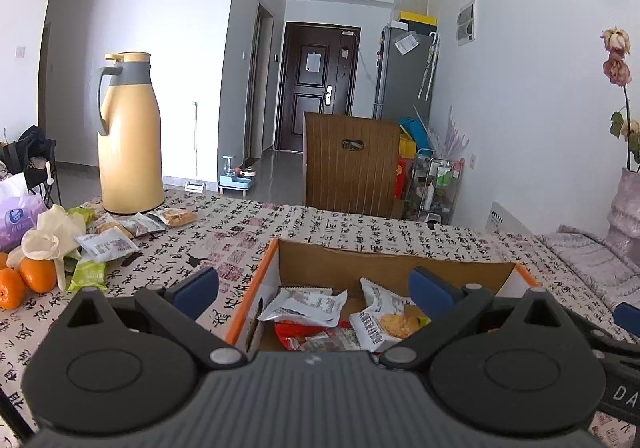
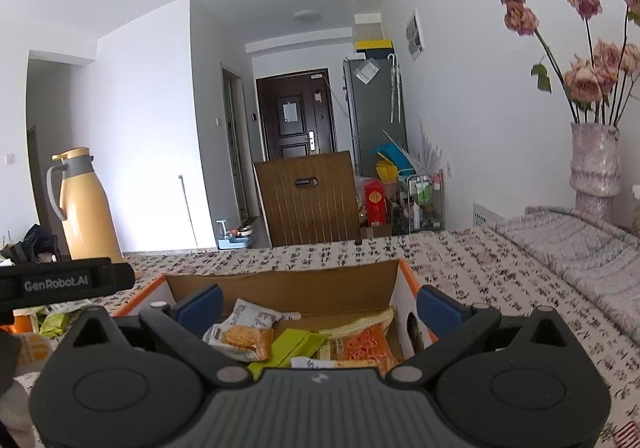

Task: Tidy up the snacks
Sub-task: 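Move both grippers back from the box to the snack pile, then lower the left gripper onto a pink packet and close it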

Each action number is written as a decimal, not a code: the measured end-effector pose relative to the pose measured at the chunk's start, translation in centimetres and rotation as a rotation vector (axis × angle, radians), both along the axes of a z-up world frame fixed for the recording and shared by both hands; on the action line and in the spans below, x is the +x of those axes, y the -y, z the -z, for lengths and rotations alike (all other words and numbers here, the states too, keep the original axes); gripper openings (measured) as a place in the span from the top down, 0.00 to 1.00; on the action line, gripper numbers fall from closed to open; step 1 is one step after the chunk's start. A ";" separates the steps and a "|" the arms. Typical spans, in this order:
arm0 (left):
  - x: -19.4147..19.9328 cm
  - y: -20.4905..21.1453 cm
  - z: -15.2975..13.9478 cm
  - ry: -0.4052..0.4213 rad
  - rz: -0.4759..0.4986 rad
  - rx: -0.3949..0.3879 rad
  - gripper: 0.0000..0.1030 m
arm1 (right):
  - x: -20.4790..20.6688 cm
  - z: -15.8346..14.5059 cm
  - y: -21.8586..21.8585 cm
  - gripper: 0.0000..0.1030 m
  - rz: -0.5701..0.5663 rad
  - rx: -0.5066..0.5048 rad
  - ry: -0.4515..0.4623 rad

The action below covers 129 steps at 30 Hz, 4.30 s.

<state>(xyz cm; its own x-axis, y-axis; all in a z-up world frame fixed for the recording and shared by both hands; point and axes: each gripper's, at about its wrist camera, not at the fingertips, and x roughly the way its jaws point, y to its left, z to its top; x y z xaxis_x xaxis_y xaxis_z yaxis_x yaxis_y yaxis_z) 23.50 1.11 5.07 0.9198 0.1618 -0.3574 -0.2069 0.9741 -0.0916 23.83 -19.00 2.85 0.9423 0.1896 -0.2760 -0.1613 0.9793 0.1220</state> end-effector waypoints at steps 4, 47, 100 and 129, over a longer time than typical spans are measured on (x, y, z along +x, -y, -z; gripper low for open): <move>-0.7 0.2 -0.7 0.002 0.006 0.000 0.00 | -1.2 -1.2 0.1 0.00 -0.008 -0.015 0.017; -12.1 0.6 4.8 -0.205 0.140 0.011 0.00 | -13.4 4.4 3.8 0.00 -0.084 -0.022 -0.170; -12.4 3.7 5.5 -0.303 0.266 -0.018 0.78 | -13.3 6.4 5.2 0.00 0.000 -0.028 -0.226; -12.2 5.7 6.9 -0.371 0.259 -0.004 0.39 | -14.3 7.1 6.2 0.00 0.002 -0.012 -0.239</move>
<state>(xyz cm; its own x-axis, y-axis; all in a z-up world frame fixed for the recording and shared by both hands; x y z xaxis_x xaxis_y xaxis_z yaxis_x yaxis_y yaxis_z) 11.28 -4.57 -1.82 0.7391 -0.0586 -0.6710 0.0237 0.9979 -0.0610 9.58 -25.18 -4.30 0.8501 0.1829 -0.4938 -0.1270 0.9813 0.1449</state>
